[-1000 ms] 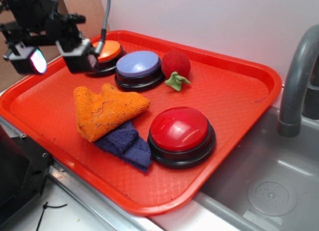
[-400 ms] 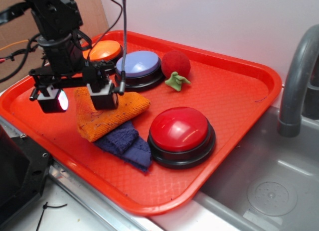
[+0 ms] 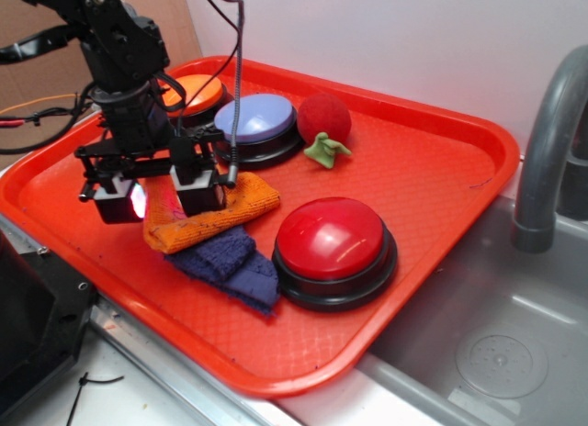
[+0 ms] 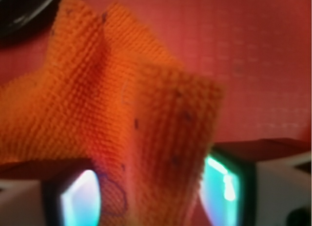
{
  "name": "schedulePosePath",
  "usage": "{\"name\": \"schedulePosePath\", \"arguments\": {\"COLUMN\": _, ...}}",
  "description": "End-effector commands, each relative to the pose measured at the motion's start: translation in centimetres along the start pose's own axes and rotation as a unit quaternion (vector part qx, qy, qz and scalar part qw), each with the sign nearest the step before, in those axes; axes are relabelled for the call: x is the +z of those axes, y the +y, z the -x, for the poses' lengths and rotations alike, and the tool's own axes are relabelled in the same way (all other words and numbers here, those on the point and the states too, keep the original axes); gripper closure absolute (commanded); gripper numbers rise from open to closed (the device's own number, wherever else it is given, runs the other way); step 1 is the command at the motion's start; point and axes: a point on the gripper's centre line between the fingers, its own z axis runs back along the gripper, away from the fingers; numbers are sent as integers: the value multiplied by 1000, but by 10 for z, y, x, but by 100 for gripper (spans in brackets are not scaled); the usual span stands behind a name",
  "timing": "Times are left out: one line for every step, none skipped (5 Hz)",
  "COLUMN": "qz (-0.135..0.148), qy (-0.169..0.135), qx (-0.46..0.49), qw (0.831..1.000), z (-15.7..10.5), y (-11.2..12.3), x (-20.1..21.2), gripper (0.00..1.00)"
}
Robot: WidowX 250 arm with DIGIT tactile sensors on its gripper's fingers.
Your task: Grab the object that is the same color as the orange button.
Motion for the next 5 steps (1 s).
{"name": "schedulePosePath", "arguments": {"qz": -6, "qy": 0, "qx": 0, "qw": 1000, "z": -8, "y": 2, "x": 1, "gripper": 100}}
{"name": "schedulePosePath", "arguments": {"qz": -6, "qy": -3, "qx": -58, "qw": 998, "z": -12, "y": 2, "x": 19, "gripper": 100}}
{"name": "schedulePosePath", "arguments": {"qz": -9, "qy": -28, "qx": -140, "qw": 990, "z": -18, "y": 3, "x": 52, "gripper": 100}}
{"name": "schedulePosePath", "arguments": {"qz": -25, "qy": -23, "qx": -262, "qw": 964, "z": -27, "y": 1, "x": 95, "gripper": 100}}
{"name": "schedulePosePath", "arguments": {"qz": -20, "qy": -9, "qx": -357, "qw": 934, "z": -35, "y": 14, "x": 127, "gripper": 100}}
